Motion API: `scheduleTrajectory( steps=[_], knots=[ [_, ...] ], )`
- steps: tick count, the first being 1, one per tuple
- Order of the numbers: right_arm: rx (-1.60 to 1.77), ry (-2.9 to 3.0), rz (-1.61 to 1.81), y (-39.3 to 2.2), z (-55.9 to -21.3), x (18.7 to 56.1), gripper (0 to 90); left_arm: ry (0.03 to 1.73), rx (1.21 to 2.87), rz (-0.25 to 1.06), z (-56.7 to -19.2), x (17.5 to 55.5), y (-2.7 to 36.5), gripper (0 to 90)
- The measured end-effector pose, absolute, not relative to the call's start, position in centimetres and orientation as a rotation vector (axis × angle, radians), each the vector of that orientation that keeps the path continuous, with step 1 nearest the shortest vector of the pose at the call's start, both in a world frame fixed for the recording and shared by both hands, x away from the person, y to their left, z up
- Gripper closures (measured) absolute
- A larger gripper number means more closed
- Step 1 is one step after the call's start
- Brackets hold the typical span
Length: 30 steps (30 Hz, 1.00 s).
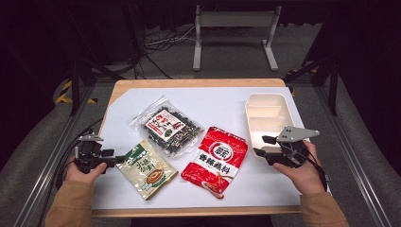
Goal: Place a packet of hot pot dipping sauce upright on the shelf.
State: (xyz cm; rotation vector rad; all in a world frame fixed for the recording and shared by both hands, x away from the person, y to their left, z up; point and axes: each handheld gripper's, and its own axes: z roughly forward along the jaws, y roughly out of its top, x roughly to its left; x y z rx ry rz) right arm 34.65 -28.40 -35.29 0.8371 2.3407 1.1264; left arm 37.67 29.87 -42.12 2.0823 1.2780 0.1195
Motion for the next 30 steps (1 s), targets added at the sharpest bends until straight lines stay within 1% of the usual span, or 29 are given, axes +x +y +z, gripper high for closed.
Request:
scheduleTrajectory(
  steps=[13,20,26,30],
  knots=[
    [0.843,2.349,1.114,-28.2,-35.6,34.8,42.5,1.300,2.121,0.051,-43.1,37.9,29.6,37.9],
    [0.846,2.361,1.113,-28.1,-35.8,34.9,42.2,1.299,2.134,-0.019,-43.5,38.0,29.2,39.4],
    [0.847,2.361,1.111,-28.1,-35.9,35.0,41.8,1.276,2.128,-0.009,-43.0,37.7,29.2,40.0],
    [0.850,2.363,1.113,-28.1,-35.9,35.0,41.3,1.246,2.111,-0.002,-42.0,37.2,29.1,43.8]
  ],
)
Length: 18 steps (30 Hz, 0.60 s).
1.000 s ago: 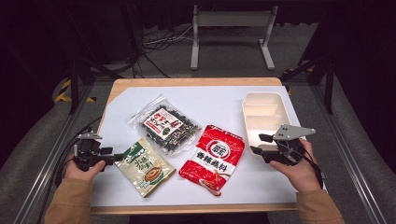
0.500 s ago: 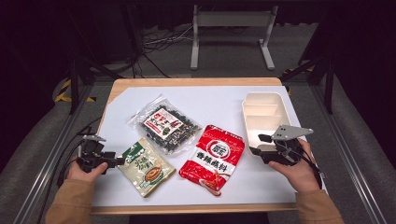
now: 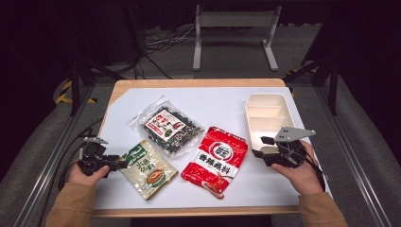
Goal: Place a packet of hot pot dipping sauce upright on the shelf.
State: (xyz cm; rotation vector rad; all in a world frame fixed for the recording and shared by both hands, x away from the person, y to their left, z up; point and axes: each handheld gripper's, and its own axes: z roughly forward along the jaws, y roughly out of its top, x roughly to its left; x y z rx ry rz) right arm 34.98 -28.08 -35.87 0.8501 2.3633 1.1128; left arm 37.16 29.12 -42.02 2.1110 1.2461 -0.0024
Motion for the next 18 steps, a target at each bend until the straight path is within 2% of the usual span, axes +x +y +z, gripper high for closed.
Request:
scheduleTrajectory(
  steps=[7,16,18],
  knots=[
    [0.855,2.368,1.113,-28.0,-35.9,35.0,41.2,1.179,2.100,-0.053,-41.6,36.8,28.3,49.1],
    [0.855,2.387,1.122,-27.8,-36.1,35.1,41.2,1.212,2.092,-0.081,-42.9,37.5,28.2,57.5],
    [0.857,2.404,1.132,-27.8,-36.2,35.2,44.6,1.220,2.077,-0.108,-43.3,37.8,28.5,59.2]
  ],
)
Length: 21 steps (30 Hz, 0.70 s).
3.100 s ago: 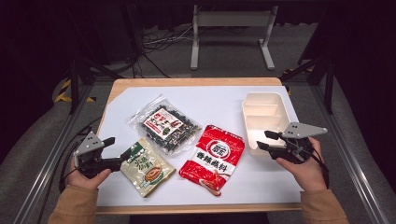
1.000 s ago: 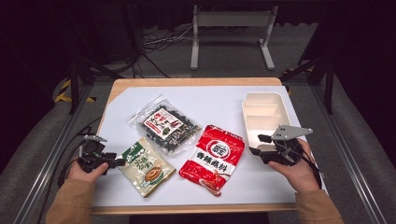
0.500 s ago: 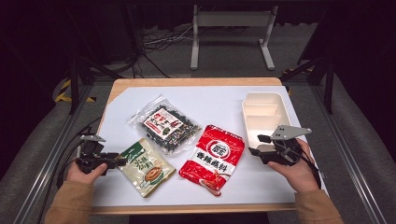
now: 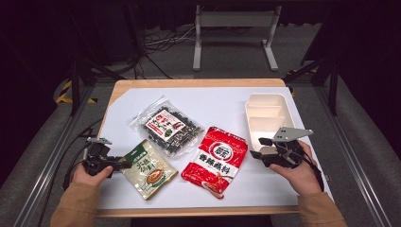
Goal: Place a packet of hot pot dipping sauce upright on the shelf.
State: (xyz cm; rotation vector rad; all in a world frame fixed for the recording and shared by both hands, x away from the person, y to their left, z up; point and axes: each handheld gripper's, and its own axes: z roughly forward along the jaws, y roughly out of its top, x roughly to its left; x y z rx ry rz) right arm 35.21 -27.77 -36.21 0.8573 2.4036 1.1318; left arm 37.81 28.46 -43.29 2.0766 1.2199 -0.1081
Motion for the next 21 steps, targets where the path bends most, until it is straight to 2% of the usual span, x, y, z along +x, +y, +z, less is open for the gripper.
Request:
scheduleTrajectory(
  steps=[5,11,16,19,21],
  knots=[
    [0.850,2.428,1.134,-27.6,-36.3,35.2,49.3,1.240,2.079,-0.106,-43.8,38.0,28.4,64.6],
    [0.836,2.426,1.131,-27.5,-36.3,35.2,49.2,1.238,2.119,-0.078,-44.0,38.0,27.8,68.0],
    [0.830,2.426,1.131,-27.5,-36.3,35.2,49.1,1.230,2.151,-0.008,-44.0,37.7,27.4,75.0],
    [0.827,2.430,1.140,-27.5,-36.3,35.2,52.4,1.239,2.149,0.008,-44.1,37.7,27.5,84.4],
    [0.826,2.432,1.145,-27.5,-36.3,35.2,53.3,1.240,2.144,0.014,-44.2,37.7,27.5,87.4]
  ],
)
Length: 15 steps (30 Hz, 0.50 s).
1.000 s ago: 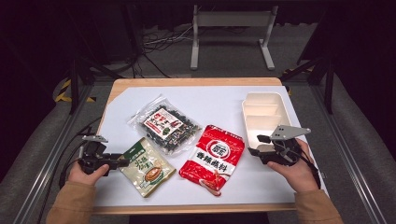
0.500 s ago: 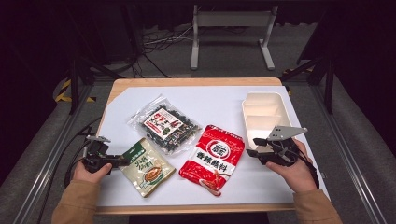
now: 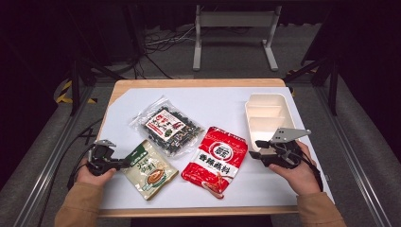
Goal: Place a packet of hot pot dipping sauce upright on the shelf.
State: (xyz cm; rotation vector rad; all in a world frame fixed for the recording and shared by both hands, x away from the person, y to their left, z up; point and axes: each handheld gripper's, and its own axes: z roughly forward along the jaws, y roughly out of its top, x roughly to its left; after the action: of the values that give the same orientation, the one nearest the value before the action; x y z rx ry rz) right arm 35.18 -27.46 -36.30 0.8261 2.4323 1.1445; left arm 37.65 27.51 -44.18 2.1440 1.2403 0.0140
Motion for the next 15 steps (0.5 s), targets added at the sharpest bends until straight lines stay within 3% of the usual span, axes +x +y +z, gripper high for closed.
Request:
scheduleTrajectory(
  steps=[15],
  knots=[
    [0.804,2.427,1.175,-27.5,-36.0,35.0,56.8,1.136,2.102,0.010,-40.0,36.1,28.2,90.0]
  ],
)
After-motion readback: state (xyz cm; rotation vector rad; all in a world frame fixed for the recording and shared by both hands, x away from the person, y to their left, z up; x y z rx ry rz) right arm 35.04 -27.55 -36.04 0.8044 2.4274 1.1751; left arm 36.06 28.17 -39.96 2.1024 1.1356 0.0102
